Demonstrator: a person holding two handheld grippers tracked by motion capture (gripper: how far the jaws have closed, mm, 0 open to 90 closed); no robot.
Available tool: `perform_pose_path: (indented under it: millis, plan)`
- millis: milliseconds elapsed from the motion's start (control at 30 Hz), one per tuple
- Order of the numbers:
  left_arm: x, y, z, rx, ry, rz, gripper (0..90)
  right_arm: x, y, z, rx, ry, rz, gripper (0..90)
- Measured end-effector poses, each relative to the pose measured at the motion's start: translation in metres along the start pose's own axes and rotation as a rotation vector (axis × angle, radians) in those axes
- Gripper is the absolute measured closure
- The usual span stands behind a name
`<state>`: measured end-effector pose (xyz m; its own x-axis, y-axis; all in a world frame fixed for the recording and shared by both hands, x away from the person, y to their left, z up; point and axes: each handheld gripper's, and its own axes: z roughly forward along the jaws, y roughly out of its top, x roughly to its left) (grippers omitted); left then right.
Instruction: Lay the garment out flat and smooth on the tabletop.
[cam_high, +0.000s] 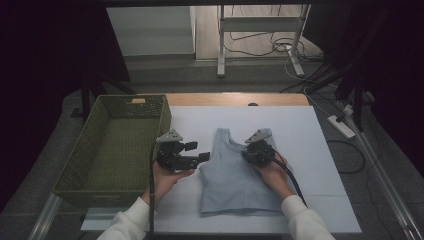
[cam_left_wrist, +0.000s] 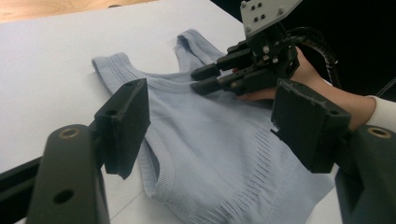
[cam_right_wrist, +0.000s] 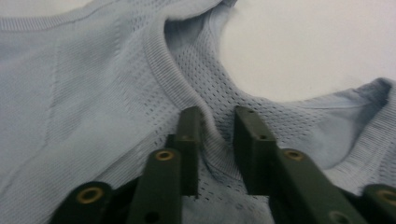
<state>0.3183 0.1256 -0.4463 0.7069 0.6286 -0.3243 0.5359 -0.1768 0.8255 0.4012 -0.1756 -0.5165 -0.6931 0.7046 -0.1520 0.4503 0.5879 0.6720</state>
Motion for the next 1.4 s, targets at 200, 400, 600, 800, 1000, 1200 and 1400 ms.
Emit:
perform_pose_path:
  millis: [200, 400, 600, 800, 1000, 1200, 1400]
  plan:
    - [0.002, -0.001, 0.0, 0.001, 0.001, -0.006, 28.3, -0.001, 0.005, -0.021, -0.1, 0.031, 0.049, 53.0]
    - [0.002, -0.001, 0.002, 0.004, 0.003, -0.007, 28.1, -0.001, 0.005, -0.038, -0.15, 0.114, 0.104, 46.7]
    - [0.002, -0.001, 0.002, 0.005, 0.006, -0.008, 27.4, 0.006, 0.005, -0.048, -0.181, 0.137, 0.087, 46.0]
    - [0.001, -0.001, 0.002, 0.004, 0.006, -0.008, 27.1, 0.018, 0.006, -0.056, -0.206, 0.16, 0.057, 44.7]
    - [0.002, -0.001, 0.002, 0.003, 0.004, -0.008, 27.1, 0.024, 0.0, -0.067, -0.224, 0.177, 0.049, 43.6]
    - [0.003, 0.0, 0.002, 0.005, 0.003, -0.008, 27.1, 0.031, -0.008, -0.08, -0.244, 0.193, 0.037, 43.3]
    - [0.003, 0.0, 0.002, 0.003, 0.004, -0.008, 27.1, 0.04, -0.014, -0.091, -0.265, 0.217, 0.027, 43.0]
